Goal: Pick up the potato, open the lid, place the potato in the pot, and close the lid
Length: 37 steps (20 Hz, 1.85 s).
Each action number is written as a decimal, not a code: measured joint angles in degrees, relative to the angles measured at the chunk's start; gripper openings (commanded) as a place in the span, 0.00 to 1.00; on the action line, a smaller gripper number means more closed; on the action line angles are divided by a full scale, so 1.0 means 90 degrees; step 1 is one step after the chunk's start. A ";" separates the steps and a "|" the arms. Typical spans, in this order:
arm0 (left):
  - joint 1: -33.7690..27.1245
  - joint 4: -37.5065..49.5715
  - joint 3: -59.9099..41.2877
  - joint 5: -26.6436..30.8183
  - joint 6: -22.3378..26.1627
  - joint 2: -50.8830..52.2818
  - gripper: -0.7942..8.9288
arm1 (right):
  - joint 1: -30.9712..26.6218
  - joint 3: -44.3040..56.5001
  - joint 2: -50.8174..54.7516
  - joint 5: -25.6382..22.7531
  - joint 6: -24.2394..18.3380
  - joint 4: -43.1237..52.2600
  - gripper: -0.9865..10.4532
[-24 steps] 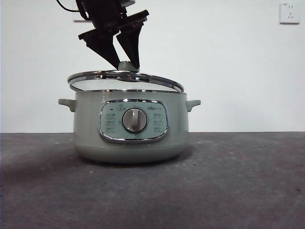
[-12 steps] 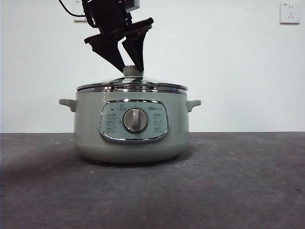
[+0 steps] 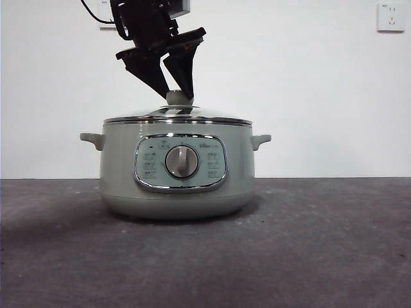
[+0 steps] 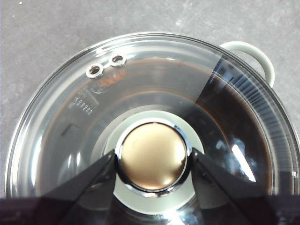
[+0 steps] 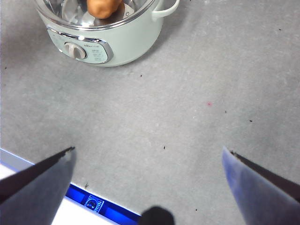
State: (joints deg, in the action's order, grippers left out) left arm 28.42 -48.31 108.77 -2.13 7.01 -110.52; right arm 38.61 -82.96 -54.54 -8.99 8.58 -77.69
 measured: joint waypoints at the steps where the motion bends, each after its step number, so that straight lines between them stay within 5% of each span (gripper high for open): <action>1: 0.0000 0.0000 0.0000 -0.0002 -0.0051 0.0000 0.82 | -0.0002 0.0000 0.0000 0.0000 0.0000 0.0000 0.83; 13: 0.0080 -0.3019 0.2994 -0.0066 -0.0287 -0.0073 0.82 | 0.0000 0.0000 -0.0002 0.0002 0.0000 0.0000 0.83; 20: 0.0471 -0.3050 0.2856 -0.0117 -0.0525 0.0828 0.82 | 0.0000 0.0000 -0.0002 0.0053 0.0017 0.0000 0.83; 24: 0.0726 -0.3050 0.1651 -0.0146 -0.0685 0.2385 0.81 | 0.0000 0.0000 -0.0002 0.0056 0.0112 0.0000 0.83; 27: 0.0765 -0.3058 0.0255 -0.0143 -0.0843 0.3597 0.50 | 0.0000 0.0000 -0.0002 0.0056 0.0143 0.0000 0.82; 28: 0.0765 -0.3062 -0.0172 -0.0143 -0.0874 0.3959 0.31 | -0.0002 0.0000 -0.0002 0.0056 0.0146 0.0000 0.71; 29: 0.0767 -0.3077 -0.0537 -0.0143 -0.0908 0.4303 0.10 | -0.0002 0.0000 -0.0002 0.0068 0.0146 0.0000 0.41; 30: 0.0770 -0.3084 -0.0828 -0.0146 -0.0954 0.4639 0.08 | -0.0002 0.0000 -0.0002 0.0097 0.0146 0.0000 0.04; 31: 0.0772 -0.3094 -0.1044 -0.0143 -0.0988 0.4945 0.07 | -0.0002 0.0000 -0.0002 0.0102 0.0148 0.0000 0.11; 37: 0.0775 -0.3094 -0.1724 -0.0146 -0.1069 0.6263 0.08 | -0.0002 0.0000 -0.0002 0.0107 0.0192 0.0000 0.07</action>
State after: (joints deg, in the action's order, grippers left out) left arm 35.40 -76.16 93.25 -3.44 -2.61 -54.15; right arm 38.59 -82.96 -54.57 -8.03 10.31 -77.69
